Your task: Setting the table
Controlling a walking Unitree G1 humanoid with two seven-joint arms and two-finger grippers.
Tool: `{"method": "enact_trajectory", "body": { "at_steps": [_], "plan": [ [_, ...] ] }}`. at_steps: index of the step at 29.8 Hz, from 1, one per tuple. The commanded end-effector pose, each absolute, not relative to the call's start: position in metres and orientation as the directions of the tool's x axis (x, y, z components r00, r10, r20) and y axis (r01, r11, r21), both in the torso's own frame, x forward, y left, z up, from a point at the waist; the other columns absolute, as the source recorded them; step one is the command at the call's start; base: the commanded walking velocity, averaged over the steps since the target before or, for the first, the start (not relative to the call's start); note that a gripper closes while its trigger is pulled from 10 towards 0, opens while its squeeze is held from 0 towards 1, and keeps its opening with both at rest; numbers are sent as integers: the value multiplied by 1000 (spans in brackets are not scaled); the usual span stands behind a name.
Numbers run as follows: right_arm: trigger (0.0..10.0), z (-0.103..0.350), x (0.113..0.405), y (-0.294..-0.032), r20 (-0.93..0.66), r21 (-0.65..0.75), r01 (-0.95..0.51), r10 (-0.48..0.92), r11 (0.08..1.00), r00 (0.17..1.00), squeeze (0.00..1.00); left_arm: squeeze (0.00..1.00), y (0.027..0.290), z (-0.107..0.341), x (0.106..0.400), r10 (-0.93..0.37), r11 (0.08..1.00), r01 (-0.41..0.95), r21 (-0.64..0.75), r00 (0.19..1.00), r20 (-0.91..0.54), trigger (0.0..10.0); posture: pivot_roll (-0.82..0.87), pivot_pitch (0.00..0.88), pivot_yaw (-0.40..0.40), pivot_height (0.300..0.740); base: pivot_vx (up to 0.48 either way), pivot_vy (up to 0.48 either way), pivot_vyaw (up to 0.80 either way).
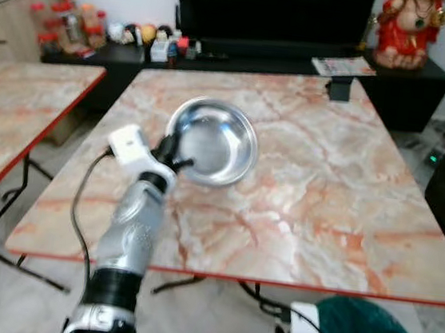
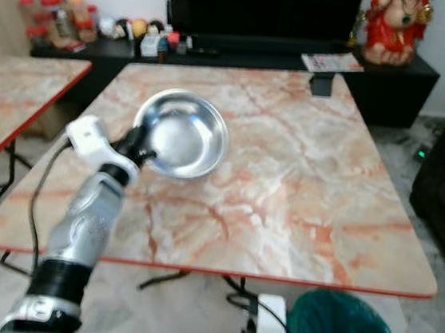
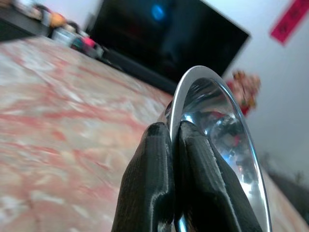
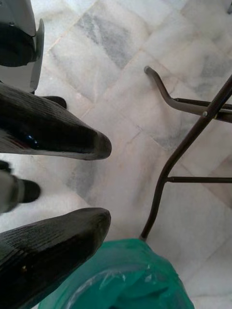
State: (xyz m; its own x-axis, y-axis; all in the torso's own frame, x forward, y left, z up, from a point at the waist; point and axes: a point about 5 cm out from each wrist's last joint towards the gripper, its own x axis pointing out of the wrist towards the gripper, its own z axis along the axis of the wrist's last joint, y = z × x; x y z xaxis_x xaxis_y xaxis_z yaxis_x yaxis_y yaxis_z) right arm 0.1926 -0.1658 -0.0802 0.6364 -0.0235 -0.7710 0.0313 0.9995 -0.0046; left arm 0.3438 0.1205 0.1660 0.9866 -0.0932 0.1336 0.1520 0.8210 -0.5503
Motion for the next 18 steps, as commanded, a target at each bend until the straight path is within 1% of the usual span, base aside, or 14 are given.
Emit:
{"method": "enact_trajectory", "body": {
  "at_steps": [1, 3, 5, 10, 12, 14, 16, 18],
  "plan": [
    [10000, -80, 193, -171, -773, -16, 34, -34, 999, 634, 0, 0, 104, 162, 341, -188, 826, 214, -521, 977, 104, 10000, 19, 0, 93, 740, 0, 0, 0],
    [10000, -80, 192, -170, -773, -14, 36, -34, 999, 633, 0, 0, 100, 150, 337, -248, 834, 235, -499, 968, 40, 10000, 17, 0, 97, 740, 0, 0, 0],
    [10000, -80, 192, -170, -773, -13, 39, -34, 999, 633, 0, 0, 97, 143, 334, -284, 803, 238, -546, 959, 0, 10000, 19, 0, 98, 740, 0, 0, 0],
    [10000, -81, 191, -169, -775, -11, 39, -33, 999, 631, 0, 0, 97, 139, 334, -276, 742, 179, -646, 960, -51, 10000, 20, 0, 103, 740, 0, 0, 0],
    [10000, -81, 191, -168, -775, -10, 39, -32, 999, 631, 0, 0, 98, 138, 334, -269, 740, 163, -652, 961, -65, 10000, 21, 0, 103, 740, 0, 0, 0],
    [10000, -81, 190, -168, -776, -7, 40, -31, 999, 630, 0, 0, 96, 139, 336, -274, 670, 121, -732, 957, -92, 10000, 20, 0, 107, 740, 0, 0, 0],
    [10000, -81, 190, -167, -776, -7, 41, -31, 999, 630, 0, 0, 95, 138, 336, -281, 658, 108, -745, 953, -110, 10000, 21, 0, 108, 740, 0, 0, 0],
    [10000, -81, 190, -167, -776, -5, 44, -32, 999, 630, 0, 0, 92, 137, 337, -297, 616, 92, -782, 947, -123, 10000, 21, 0, 108, 740, 0, 0, 0]
  ]
}}
